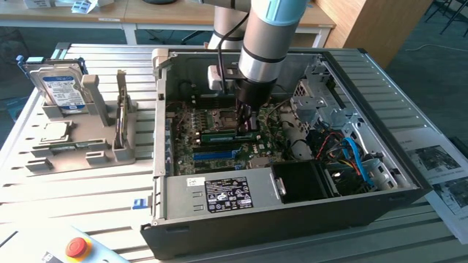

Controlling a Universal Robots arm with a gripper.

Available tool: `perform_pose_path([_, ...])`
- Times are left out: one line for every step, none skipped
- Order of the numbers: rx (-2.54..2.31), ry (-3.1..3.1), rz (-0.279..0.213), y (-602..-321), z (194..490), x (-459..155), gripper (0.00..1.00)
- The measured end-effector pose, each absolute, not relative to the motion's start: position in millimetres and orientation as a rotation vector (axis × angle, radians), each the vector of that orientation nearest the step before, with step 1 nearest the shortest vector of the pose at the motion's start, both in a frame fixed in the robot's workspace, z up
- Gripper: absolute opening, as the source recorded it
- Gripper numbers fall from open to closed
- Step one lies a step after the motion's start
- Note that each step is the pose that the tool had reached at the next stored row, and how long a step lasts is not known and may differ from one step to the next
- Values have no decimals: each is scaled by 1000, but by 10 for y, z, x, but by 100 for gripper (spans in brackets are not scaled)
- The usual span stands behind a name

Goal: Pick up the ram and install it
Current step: 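Insert the ram into the slot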

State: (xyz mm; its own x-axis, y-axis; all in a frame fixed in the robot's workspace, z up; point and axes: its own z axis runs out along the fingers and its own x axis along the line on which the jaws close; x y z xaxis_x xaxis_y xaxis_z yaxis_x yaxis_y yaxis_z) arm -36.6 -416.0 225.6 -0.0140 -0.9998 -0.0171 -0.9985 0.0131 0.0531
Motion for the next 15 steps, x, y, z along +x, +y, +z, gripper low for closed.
perform_pose_path([2188,-2218,-78,-4160,2256,-366,11])
perform_pose_path([2188,-2218,-78,-4159,2255,-366,11])
perform_pose_path([2188,-2218,-78,-4159,2255,-366,11])
perform_pose_path([2188,-2218,-78,-4159,2255,-365,11])
perform_pose_path([2188,-2218,-78,-4159,2255,-366,11])
perform_pose_path([2188,-2218,-78,-4159,2255,-366,11])
perform_pose_path([2188,-2218,-78,-4159,2255,-366,11])
perform_pose_path([2188,-2218,-78,-4159,2256,-366,11])
perform_pose_path([2188,-2218,-78,-4159,2255,-366,11])
perform_pose_path([2188,-2218,-78,-4159,2255,-366,13])
perform_pose_path([2188,-2218,-78,-4159,2255,-366,13])
perform_pose_path([2188,-2218,-78,-4159,2255,-366,18])
perform_pose_path([2188,-2218,-78,-4159,2255,-366,18])
perform_pose_path([2188,-2218,-78,-4159,2255,-366,25])
perform_pose_path([2188,-2218,-78,-4159,2255,-366,25])
